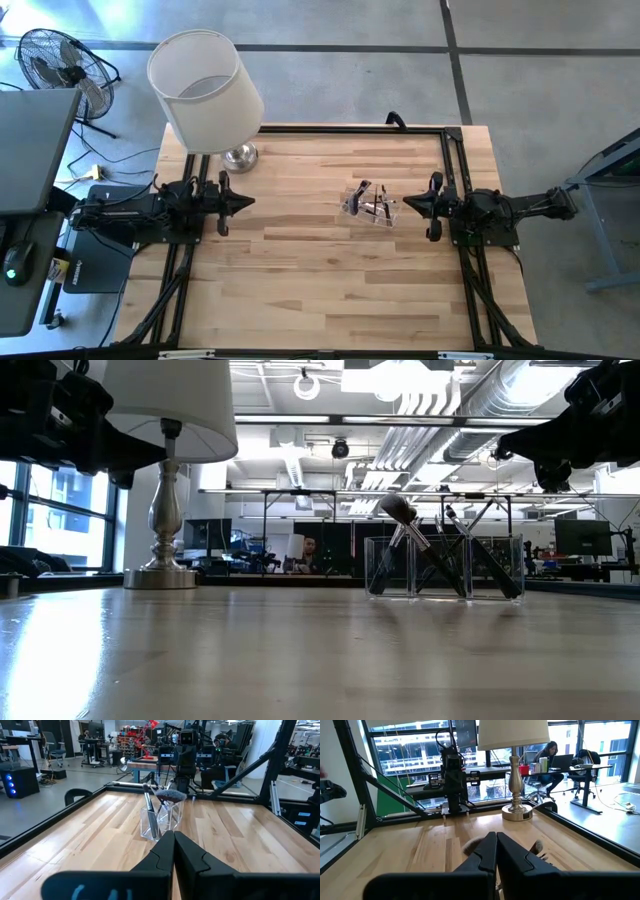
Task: Put items in baskets/containers
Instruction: Return to Home Position
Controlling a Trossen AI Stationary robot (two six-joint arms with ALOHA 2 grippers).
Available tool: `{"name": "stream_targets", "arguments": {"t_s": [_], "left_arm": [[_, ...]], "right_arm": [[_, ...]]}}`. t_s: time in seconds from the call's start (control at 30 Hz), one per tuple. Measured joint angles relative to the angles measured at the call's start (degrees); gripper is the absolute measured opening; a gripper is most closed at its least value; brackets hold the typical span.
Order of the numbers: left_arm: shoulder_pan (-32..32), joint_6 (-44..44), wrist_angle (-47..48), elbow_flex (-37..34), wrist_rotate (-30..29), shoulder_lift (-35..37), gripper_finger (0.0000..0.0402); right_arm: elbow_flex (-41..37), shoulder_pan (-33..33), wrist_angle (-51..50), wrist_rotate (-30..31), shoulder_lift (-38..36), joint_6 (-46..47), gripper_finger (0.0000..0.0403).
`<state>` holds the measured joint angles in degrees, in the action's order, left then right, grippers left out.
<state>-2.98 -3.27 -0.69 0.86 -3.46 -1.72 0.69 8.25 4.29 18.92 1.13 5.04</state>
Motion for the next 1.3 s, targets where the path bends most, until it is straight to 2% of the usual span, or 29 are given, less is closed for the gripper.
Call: {"name": "stream_targets", "arguments": {"t_s": [1.3], "left_arm": [[0.0, 0.0, 0.0, 0.0, 0.0, 0.0, 0.0001]], "right_arm": [[0.0, 0.0, 0.0, 0.0, 0.0, 0.0, 0.0005]]}}
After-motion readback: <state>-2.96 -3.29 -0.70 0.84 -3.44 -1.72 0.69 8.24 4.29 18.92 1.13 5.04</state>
